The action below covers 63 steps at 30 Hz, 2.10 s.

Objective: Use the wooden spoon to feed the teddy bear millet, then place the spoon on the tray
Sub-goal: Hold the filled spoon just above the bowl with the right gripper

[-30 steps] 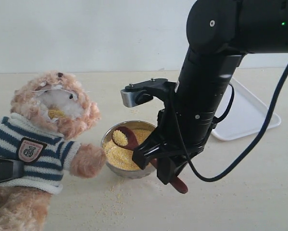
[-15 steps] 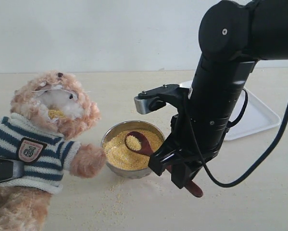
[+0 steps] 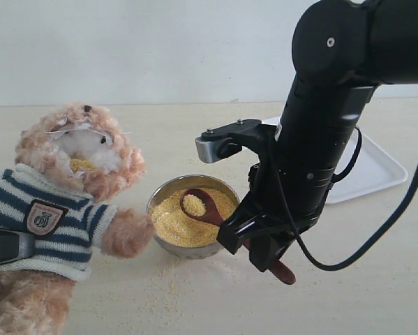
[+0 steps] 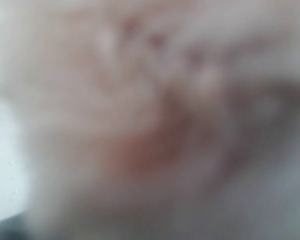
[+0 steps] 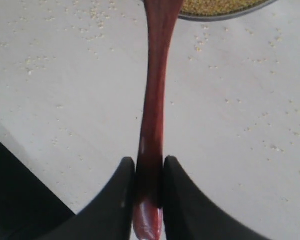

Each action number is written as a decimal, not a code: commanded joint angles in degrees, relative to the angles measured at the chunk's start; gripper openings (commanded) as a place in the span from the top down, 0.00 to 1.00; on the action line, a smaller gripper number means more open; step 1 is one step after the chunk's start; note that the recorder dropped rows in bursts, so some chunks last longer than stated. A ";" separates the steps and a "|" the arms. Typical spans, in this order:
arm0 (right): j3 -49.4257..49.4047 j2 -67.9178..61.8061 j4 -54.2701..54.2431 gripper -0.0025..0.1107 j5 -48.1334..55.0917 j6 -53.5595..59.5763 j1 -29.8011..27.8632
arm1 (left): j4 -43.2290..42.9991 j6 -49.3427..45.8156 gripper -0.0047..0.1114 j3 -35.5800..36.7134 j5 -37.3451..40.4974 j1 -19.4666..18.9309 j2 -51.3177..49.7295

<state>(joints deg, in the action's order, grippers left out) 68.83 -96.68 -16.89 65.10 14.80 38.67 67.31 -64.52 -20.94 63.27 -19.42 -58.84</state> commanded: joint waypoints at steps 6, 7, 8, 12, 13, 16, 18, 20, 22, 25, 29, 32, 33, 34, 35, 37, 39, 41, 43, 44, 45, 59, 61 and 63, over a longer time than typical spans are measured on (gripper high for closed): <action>-0.28 0.73 -0.79 0.97 1.16 0.86 -0.27 | 1.14 -0.20 0.92 0.13 0.86 -0.03 0.44; -0.28 0.73 -0.79 0.97 1.29 1.27 -0.27 | 1.14 -0.20 0.92 0.13 0.86 -0.03 0.44; -0.28 0.73 -0.42 0.97 1.06 1.40 -0.27 | 1.14 -0.20 0.92 0.13 0.86 -0.03 0.44; -0.28 0.73 -0.44 0.97 0.55 0.74 -0.38 | 1.14 -0.20 0.92 0.13 0.86 -0.03 0.44; -0.28 0.73 -0.59 0.97 0.55 1.23 -0.38 | 1.14 -0.20 0.92 0.13 0.86 -0.03 0.44; -0.28 0.73 0.37 0.97 0.51 1.79 -0.38 | 1.14 -0.20 0.92 0.13 0.86 -0.03 0.44; -0.28 0.73 0.60 0.97 0.41 0.72 -0.49 | 1.14 -0.20 0.92 0.13 0.86 -0.03 0.44; -0.28 0.73 -0.12 0.97 1.03 1.60 -0.26 | 1.14 -0.20 0.92 0.13 0.86 -0.03 0.44; -0.28 0.73 0.16 0.97 1.03 1.84 -0.26 | 1.14 -0.20 0.92 0.13 0.86 -0.03 0.44; -0.28 0.73 1.14 0.97 0.68 0.45 -0.26 | 1.14 -0.20 0.92 0.13 0.86 -0.03 0.44; -0.28 0.73 0.89 0.97 1.72 0.95 -0.26 | 1.14 -0.20 0.92 0.13 0.86 -0.03 0.44; -0.28 0.73 0.98 0.97 1.72 0.95 -0.26 | 1.14 -0.20 0.92 0.13 0.86 -0.03 0.44; -0.28 0.73 0.98 0.97 1.72 0.95 -0.26 | 1.14 -0.20 0.92 0.13 0.86 -0.03 0.44; -0.28 0.73 0.68 0.97 1.72 0.72 -0.26 | 1.14 -0.20 0.92 0.13 0.86 -0.03 0.44; -0.28 0.83 0.13 0.97 2.23 1.03 -0.18 | 1.14 -0.20 0.92 0.13 0.86 -0.03 0.44; -0.28 1.07 -0.28 0.97 2.51 2.14 -0.18 | 1.14 -0.20 0.92 0.13 0.86 -0.03 0.44; -0.28 1.19 0.30 0.97 2.14 2.25 -0.43 | 1.14 -0.20 0.92 0.13 0.86 -0.03 0.44; -0.18 1.29 0.60 0.97 2.14 1.84 -1.16 | 1.14 -0.20 0.92 0.13 0.86 -0.03 0.44; -0.18 1.29 0.58 0.97 2.93 1.61 -1.60 | 1.14 -0.20 0.92 0.13 0.86 -0.03 0.44; -0.18 1.29 0.43 0.97 3.24 1.32 -1.60 | 1.14 -0.20 0.92 0.13 0.86 -0.03 0.44; -0.18 1.43 0.21 0.97 3.51 1.03 -1.60 | 1.14 -0.20 0.92 0.13 0.86 -0.03 0.44; -0.18 2.77 -0.30 0.97 4.07 1.31 0.03 | 1.14 -0.20 0.92 0.13 0.86 -0.03 0.44; -0.18 2.91 -0.43 0.97 3.58 1.57 0.31 | 1.14 -0.20 0.92 0.13 0.86 -0.03 0.44; -0.18 2.67 -0.43 0.97 3.60 1.57 0.31 | 1.14 -0.20 0.92 0.13 0.86 -0.03 0.44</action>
<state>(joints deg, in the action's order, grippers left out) 68.74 -94.55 -17.33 68.57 16.08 38.84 67.31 -64.52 -20.94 63.27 -19.42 -58.84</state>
